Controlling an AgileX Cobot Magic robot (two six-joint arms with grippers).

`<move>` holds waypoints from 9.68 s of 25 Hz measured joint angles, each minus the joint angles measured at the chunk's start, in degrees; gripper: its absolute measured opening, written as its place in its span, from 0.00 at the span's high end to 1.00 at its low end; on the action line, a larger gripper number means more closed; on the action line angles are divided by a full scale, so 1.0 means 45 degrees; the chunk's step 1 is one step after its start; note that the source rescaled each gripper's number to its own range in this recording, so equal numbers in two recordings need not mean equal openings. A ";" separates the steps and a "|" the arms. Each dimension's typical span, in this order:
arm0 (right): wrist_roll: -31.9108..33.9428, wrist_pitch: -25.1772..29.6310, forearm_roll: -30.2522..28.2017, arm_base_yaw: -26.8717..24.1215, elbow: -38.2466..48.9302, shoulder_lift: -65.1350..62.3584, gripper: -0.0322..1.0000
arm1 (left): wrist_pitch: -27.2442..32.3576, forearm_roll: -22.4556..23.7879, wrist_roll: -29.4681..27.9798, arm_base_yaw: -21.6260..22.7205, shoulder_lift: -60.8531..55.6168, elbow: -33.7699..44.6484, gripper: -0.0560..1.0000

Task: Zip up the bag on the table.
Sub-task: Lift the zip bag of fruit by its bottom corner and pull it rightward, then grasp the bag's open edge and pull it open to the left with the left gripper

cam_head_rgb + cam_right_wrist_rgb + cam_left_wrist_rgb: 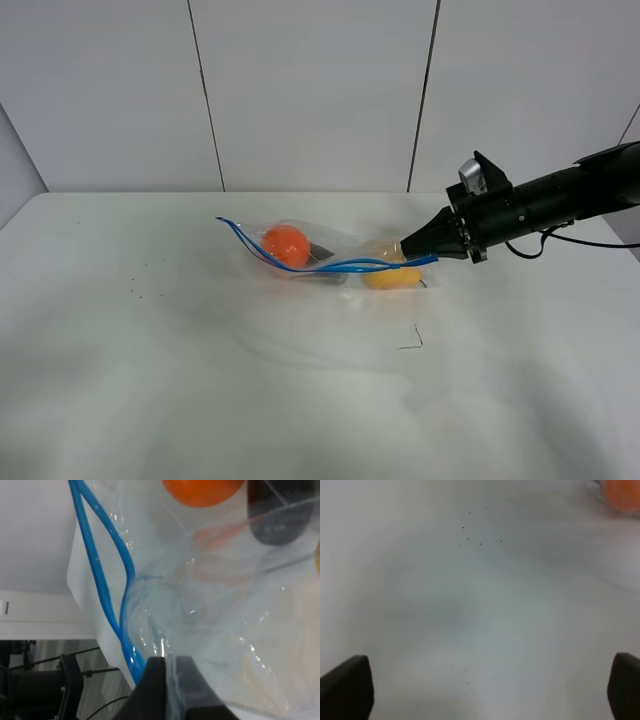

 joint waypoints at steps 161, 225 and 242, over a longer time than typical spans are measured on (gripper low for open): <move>0.0530 0.0031 -0.0293 0.0000 0.0000 -0.0045 0.97 | -0.7164 2.1679 -1.2532 -1.4477 2.5953 -0.8951 0.81; 0.0530 0.0028 -0.0368 0.0000 0.0000 -0.0050 0.97 | -0.5128 1.8684 -0.8217 -1.2691 2.4401 -0.7228 0.95; 0.0530 0.0052 -0.0415 0.0010 0.0000 -0.0050 0.97 | -0.5072 1.8721 -0.7868 -1.1256 2.3722 -0.6029 0.95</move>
